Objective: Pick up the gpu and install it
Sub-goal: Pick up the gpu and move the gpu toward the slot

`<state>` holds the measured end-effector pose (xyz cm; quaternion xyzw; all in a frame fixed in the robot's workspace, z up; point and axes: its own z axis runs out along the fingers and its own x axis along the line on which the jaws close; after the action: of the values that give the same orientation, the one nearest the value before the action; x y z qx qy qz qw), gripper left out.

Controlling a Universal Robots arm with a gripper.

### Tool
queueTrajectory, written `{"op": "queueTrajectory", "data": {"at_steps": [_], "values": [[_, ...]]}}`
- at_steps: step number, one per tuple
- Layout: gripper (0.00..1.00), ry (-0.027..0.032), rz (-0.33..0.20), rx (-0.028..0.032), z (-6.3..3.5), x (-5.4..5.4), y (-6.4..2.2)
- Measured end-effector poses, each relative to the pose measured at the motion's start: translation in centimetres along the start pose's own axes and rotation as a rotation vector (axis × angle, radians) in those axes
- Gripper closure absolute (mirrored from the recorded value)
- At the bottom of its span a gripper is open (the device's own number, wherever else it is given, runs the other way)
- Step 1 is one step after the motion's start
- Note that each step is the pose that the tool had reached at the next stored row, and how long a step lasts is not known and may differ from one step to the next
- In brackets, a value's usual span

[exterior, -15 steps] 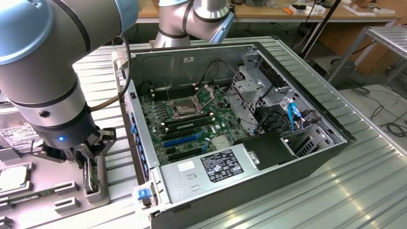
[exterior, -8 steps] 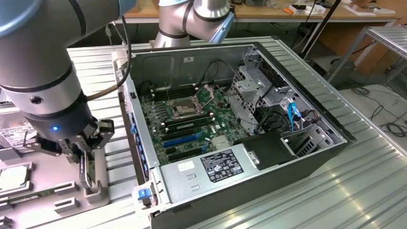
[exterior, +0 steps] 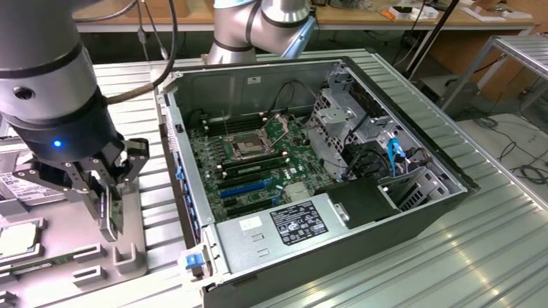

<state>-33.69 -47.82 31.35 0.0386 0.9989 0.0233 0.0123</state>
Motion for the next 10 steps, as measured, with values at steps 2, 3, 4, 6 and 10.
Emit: {"op": "queueTrajectory", "data": {"at_steps": [2,3,4,6,10], "values": [[0.73,0.0007,0.0,0.0002,-0.64,0.0,0.03],[0.73,0.0013,0.001,0.0002,-1.19,0.0,0.05],[0.73,0.0016,0.001,0.0003,-1.62,0.0,0.08],[0.73,0.0016,0.002,0.0001,-2.05,0.0,0.1],[0.73,0.0022,0.004,0.0003,-3.33,-0.1,0.17]]}}
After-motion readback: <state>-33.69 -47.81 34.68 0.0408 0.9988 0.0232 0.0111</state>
